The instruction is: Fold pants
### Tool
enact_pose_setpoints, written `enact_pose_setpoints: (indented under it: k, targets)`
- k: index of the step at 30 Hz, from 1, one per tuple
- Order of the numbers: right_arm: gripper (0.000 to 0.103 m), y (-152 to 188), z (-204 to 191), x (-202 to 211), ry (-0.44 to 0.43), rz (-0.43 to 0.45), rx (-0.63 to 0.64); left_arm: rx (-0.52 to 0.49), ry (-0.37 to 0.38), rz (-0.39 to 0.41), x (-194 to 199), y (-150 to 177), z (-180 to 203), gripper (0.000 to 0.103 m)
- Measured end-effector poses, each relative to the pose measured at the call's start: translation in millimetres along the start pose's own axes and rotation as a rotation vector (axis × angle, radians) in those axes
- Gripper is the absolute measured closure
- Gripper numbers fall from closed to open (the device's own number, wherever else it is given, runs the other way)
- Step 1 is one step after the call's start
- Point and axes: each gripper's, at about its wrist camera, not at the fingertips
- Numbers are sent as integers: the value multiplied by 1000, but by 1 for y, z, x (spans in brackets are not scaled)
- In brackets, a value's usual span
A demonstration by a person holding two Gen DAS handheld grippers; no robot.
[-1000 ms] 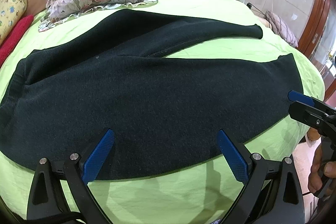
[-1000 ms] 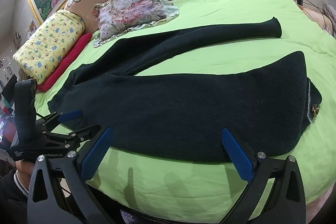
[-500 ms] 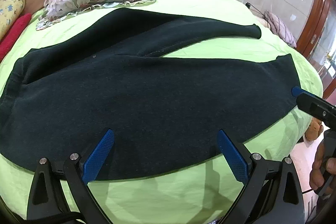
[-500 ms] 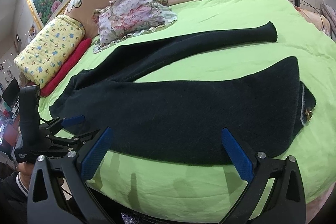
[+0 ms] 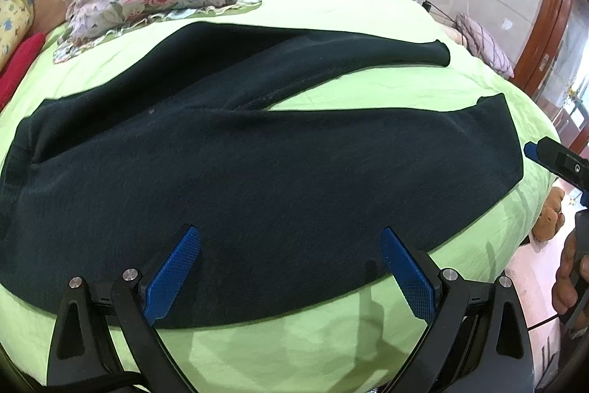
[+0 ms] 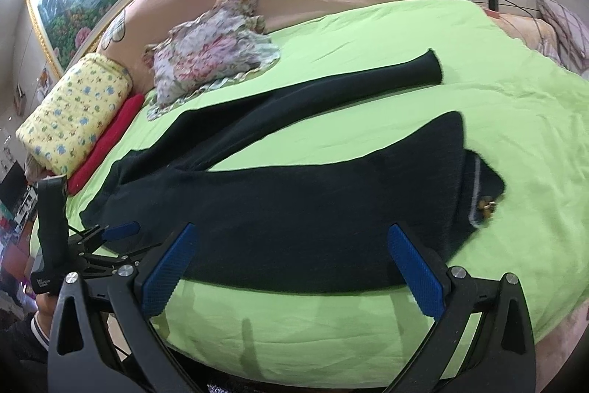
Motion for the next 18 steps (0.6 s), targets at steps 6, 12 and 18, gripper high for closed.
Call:
enact_pose_setpoints:
  k: [6, 12, 18]
  targets:
    - [0, -10, 12, 4, 8, 18, -18, -25, 2, 19, 2, -19, 4, 4]
    - [0, -27, 28, 3, 29, 29, -14, -57, -3, 25, -2, -44, 5, 4]
    - [0, -54, 56, 0, 59, 40, -21, -71, -11, 34, -9, -76, 0, 4]
Point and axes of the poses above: each gripper's, at about its wrist camera, not at the fingertips, and x roughly against the way its jaws point, z to its right, y to its underside, and after that the axes turned 7 degrees about x, right-handed
